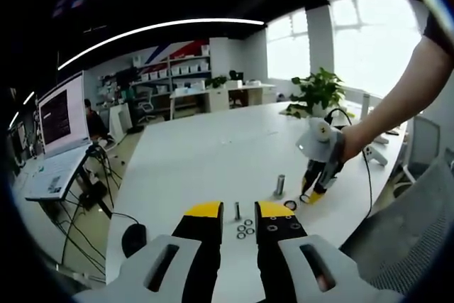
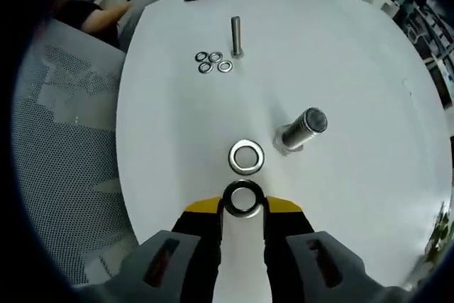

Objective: Place the washer onto the threaded stud by aligning its center hole with the stud, sliding it down to the base, and recovering from edge contact or off-axis alignment until the washer reaches the visible bottom stop.

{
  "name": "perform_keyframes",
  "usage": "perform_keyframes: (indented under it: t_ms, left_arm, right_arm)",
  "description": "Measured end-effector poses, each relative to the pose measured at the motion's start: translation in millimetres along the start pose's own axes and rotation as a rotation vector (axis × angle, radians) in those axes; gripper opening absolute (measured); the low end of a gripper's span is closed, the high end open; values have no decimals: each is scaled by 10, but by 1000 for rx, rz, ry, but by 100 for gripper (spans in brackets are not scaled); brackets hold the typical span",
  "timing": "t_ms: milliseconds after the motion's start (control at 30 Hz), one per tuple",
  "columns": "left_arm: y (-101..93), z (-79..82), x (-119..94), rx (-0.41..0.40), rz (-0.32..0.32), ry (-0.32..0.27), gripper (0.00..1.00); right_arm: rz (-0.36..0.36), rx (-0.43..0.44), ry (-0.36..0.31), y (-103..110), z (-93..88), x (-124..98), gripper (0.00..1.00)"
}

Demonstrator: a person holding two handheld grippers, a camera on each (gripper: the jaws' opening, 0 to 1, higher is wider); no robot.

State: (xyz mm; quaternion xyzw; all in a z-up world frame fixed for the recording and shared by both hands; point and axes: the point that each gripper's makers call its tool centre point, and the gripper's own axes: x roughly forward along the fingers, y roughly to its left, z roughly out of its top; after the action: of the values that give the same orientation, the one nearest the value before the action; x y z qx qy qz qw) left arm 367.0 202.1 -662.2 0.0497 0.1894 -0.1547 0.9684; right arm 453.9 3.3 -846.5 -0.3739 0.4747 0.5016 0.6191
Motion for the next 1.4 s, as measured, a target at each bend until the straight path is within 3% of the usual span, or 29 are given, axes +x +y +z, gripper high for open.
perform_keyframes:
  t_ms: [400, 733, 1067, 1400]
  left_arm:
    - [-5, 3, 1, 2, -1, -1, 16]
    - [0, 5, -5, 2, 2, -2, 16]
    - [-6, -5, -3, 4, 0, 2, 16]
    - [6, -11, 1, 1, 4, 4, 16]
  right_arm:
    - [-45, -7, -89, -154, 235, -299, 22]
    - [-72, -35, -123, -287, 452, -493, 22]
    - [-86, -88, -121, -435, 716, -511, 23]
    - [-61, -109, -71, -450, 682, -375, 23]
